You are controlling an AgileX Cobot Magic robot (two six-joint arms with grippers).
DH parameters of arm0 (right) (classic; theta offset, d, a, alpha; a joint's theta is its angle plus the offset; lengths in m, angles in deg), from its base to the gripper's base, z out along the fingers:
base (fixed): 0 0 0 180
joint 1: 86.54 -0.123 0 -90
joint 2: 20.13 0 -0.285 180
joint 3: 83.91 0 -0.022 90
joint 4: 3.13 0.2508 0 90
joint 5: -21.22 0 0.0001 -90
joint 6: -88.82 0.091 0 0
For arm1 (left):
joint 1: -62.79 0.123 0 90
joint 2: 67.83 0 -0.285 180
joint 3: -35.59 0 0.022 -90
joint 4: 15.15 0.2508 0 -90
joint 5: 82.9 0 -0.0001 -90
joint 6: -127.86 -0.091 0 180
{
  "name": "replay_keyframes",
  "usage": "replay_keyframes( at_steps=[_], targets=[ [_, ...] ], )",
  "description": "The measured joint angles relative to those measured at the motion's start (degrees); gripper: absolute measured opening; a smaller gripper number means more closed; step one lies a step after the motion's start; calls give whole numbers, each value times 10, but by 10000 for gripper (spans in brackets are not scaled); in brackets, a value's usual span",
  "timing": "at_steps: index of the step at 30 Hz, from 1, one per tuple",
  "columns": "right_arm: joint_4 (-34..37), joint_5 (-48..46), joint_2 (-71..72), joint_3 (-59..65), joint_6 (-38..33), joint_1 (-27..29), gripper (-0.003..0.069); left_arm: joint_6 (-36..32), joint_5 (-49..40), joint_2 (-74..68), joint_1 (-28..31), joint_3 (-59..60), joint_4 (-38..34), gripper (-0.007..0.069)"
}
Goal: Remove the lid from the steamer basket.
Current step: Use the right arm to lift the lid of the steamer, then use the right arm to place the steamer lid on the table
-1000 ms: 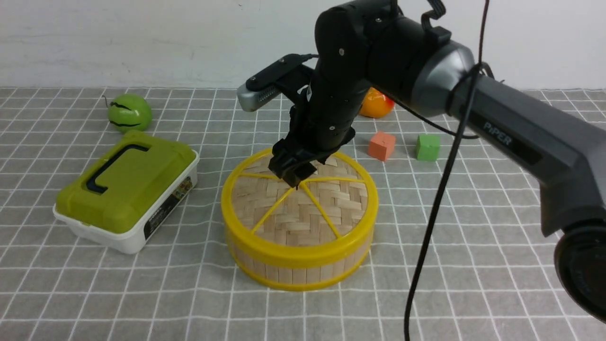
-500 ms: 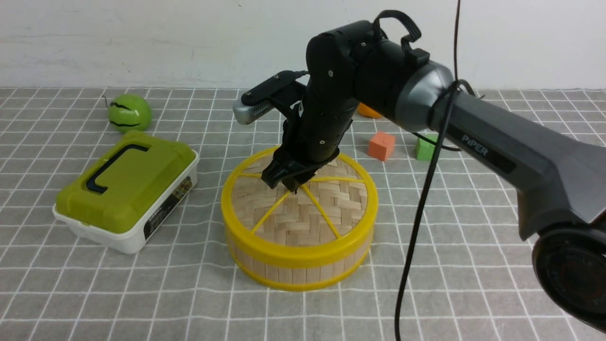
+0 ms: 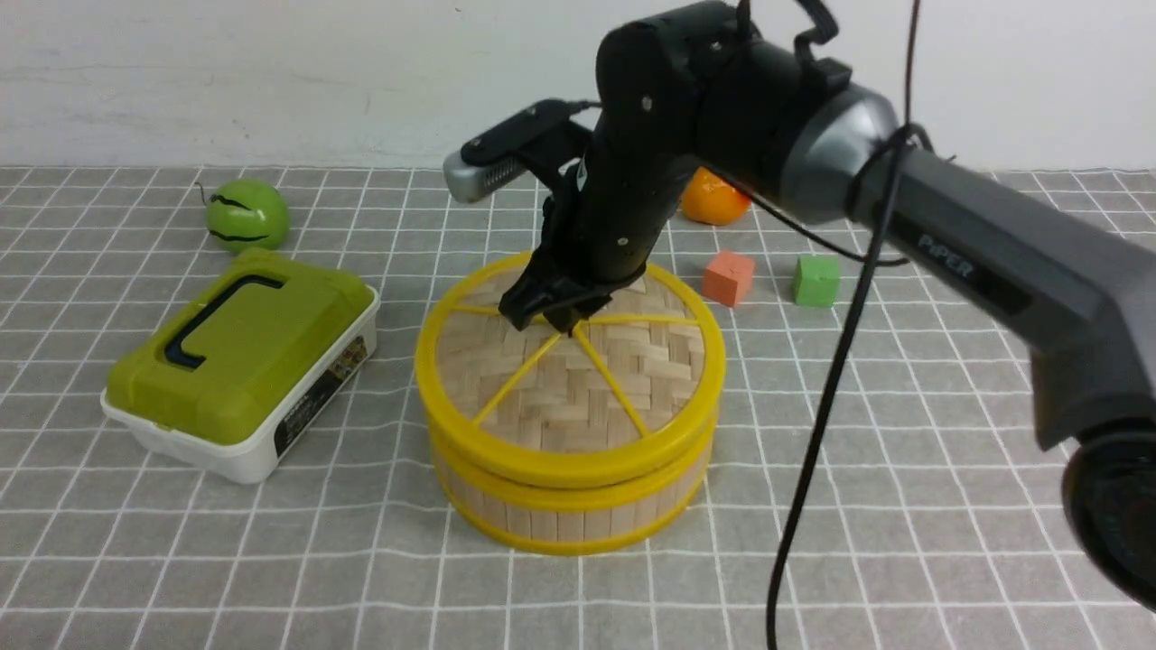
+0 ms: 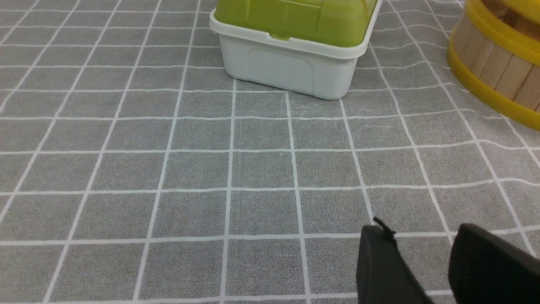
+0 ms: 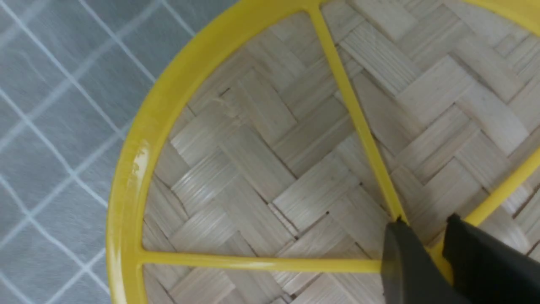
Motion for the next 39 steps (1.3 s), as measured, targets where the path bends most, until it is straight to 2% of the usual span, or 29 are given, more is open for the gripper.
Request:
replay_keyframes(
  at_steps=[5,9,13,16,19,20,24,30,32,39],
  targets=[
    [-10,-19,72,-2,0,0,80,0,0,0,0,0,0,239],
    [-47,-59,148,-3,1,12,80,0,0,0,0,0,0,239],
    [-47,-60,209,22,17,79,80,0,0,0,0,0,0,239],
    [-47,-60,259,92,22,166,80,0,0,0,0,0,0,239],
    [-43,-60,281,155,21,212,80,0,0,0,0,0,0,239],
    [-36,-46,294,221,20,243,80,0,0,0,0,0,0,239],
    [-19,41,301,349,20,280,80,0,0,0,0,0,0,239],
    [12,215,286,512,20,295,80,0,0,0,0,0,0,239],
    [18,267,269,540,20,295,80,0,0,0,0,0,0,239],
    [28,342,213,551,20,295,80,0,0,0,0,0,0,239]
  ],
)
